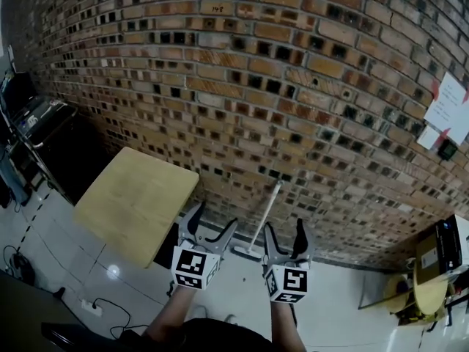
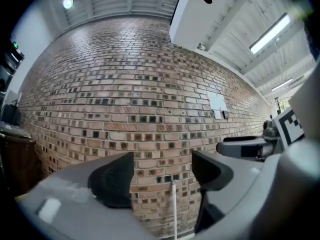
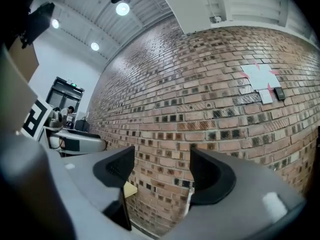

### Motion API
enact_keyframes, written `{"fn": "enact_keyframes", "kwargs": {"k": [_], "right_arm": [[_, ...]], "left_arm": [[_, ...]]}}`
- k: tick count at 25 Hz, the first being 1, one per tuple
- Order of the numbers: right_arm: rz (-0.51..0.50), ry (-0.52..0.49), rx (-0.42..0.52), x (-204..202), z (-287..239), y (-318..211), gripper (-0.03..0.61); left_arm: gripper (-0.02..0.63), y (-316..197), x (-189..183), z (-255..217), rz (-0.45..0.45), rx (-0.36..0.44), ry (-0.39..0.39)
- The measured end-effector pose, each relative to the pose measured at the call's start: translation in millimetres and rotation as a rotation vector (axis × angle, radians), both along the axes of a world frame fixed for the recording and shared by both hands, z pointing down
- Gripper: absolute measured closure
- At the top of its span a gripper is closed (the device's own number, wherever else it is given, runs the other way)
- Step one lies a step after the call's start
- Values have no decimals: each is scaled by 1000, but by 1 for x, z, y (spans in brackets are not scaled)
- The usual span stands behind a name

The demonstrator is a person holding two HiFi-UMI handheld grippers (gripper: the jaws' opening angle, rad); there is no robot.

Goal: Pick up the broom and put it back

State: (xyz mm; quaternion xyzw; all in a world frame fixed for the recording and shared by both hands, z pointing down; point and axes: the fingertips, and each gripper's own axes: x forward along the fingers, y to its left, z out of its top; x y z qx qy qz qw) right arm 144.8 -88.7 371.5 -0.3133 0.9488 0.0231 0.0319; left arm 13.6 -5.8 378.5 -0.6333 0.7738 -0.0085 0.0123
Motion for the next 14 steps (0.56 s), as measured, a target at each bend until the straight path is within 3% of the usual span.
{"fn": "enact_keyframes", "kwargs": {"k": [14], "right_arm": [[-32, 14, 17, -23, -5, 30, 238]], "left_arm": [[247, 28, -15, -9, 2, 27, 26]]}}
